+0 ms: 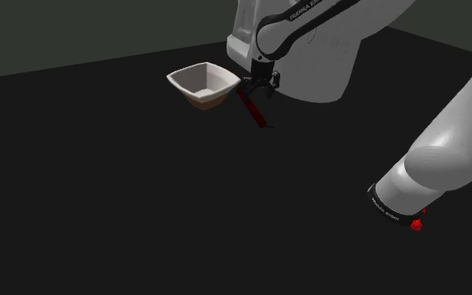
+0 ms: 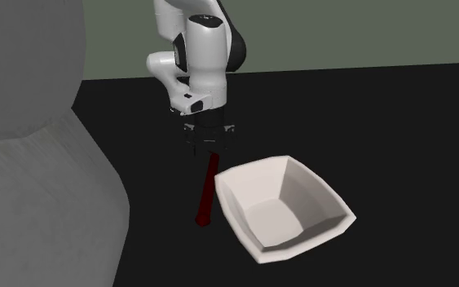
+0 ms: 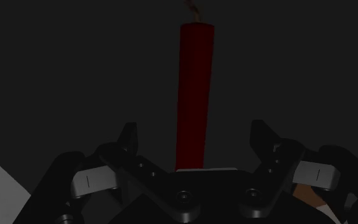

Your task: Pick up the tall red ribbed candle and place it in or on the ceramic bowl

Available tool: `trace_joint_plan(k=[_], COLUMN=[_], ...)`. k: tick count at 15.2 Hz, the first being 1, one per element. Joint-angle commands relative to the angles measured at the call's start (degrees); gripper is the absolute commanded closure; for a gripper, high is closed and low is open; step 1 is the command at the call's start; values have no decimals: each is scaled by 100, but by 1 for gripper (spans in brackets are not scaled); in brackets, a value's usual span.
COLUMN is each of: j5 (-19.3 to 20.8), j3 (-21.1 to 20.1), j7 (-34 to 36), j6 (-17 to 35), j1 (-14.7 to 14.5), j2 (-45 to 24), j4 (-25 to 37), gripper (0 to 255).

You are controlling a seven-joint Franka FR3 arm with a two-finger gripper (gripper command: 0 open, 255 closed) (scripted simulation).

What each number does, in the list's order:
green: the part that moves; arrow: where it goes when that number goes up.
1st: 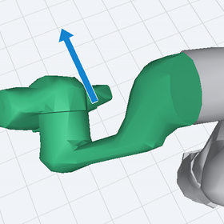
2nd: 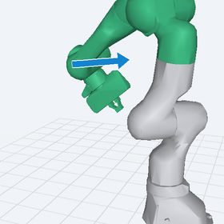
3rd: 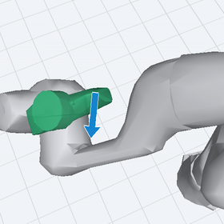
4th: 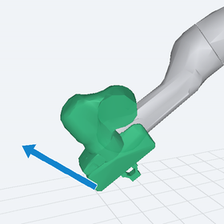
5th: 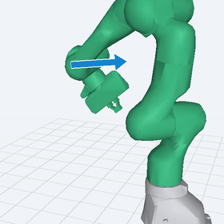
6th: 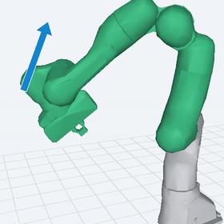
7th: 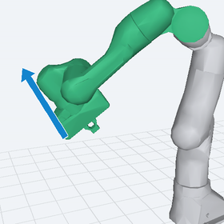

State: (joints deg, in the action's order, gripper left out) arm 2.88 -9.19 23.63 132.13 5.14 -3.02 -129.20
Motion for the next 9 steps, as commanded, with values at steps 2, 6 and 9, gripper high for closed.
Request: trace_joint_plan(k=[2, 6, 9], j5=[280, 338, 392], j3=[69, 96, 116], j7=[333, 378, 415], j6=[286, 501, 704], j1=[2, -9, -14], j2=[-672, -855, -1022], j4=[470, 438, 399], gripper=[0, 0, 0])
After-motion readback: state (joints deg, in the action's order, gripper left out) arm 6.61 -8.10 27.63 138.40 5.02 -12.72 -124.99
